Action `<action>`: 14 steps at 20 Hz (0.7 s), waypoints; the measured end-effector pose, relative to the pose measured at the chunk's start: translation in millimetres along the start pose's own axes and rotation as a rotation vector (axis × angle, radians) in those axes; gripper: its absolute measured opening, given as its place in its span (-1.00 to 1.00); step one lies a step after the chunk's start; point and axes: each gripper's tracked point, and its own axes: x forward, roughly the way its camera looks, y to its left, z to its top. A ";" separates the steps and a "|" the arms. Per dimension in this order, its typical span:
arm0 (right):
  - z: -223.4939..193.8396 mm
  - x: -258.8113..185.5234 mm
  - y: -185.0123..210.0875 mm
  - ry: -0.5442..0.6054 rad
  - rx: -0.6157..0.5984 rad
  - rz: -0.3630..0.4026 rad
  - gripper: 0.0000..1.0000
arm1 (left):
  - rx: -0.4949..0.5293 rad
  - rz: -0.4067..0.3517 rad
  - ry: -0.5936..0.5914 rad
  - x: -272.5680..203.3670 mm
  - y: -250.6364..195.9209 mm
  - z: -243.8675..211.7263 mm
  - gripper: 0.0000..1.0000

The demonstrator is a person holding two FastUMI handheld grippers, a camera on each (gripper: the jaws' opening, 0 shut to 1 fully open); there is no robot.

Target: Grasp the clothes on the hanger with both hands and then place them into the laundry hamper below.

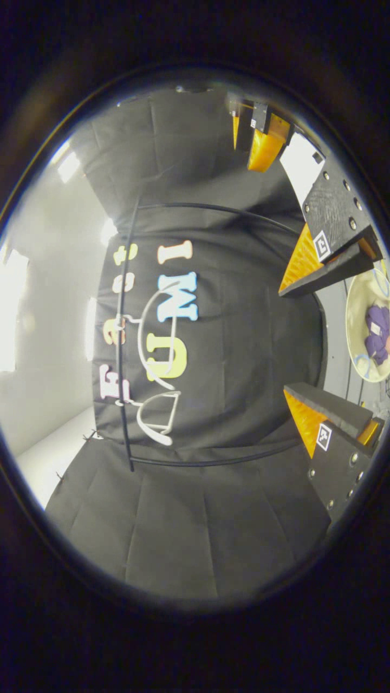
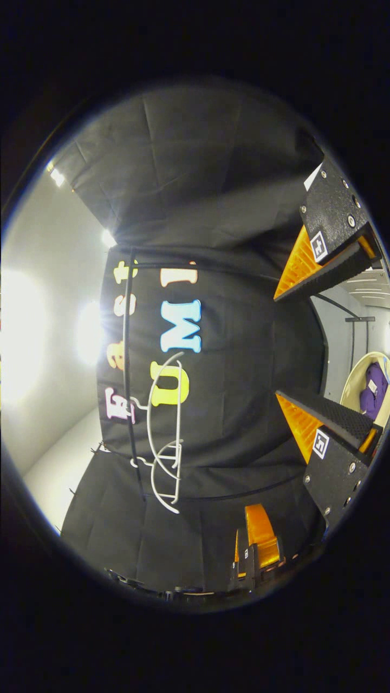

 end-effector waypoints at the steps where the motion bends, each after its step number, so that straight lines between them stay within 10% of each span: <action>1: 6.3 -8.6 -7.2 -0.014 0.007 -0.009 0.89 | 0.012 0.016 -0.022 -6.6 0.2 11.4 0.93; 14: 49.4 -78.5 -60.1 -0.139 0.046 -0.056 0.91 | 0.069 0.171 -0.171 -95.2 29.0 62.0 0.71</action>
